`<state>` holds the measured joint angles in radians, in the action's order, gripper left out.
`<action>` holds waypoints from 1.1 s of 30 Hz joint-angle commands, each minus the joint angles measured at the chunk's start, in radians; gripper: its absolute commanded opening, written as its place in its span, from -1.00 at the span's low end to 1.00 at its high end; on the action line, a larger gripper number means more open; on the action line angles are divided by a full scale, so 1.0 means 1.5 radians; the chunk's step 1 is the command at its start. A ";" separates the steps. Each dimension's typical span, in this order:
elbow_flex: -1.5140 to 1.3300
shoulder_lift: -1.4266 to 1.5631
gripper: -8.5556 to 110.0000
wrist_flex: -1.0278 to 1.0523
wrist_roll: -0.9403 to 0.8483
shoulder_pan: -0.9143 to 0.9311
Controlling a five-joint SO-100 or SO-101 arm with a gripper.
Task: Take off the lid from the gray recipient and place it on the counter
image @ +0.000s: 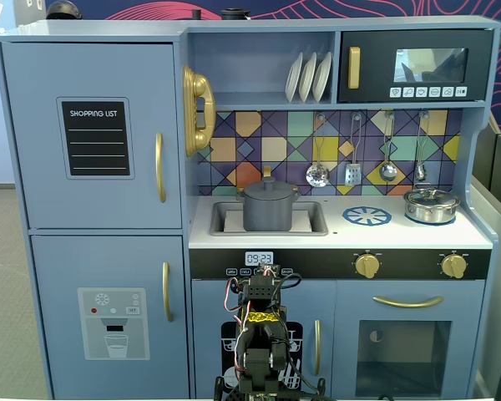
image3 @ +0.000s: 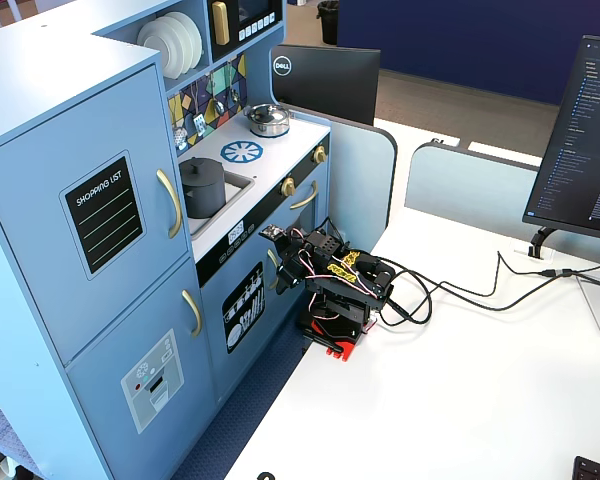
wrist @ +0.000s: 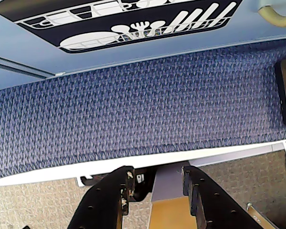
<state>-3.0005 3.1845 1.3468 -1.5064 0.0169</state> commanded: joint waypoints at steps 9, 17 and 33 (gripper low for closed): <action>-0.001 -0.004 -0.86 0.122 -0.003 0.047; 0.129 -0.006 -0.86 -0.018 -0.069 0.044; 0.484 -0.231 -0.63 -0.657 -0.075 0.040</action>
<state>-2.3363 2.8977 0.5384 -1.6582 0.0675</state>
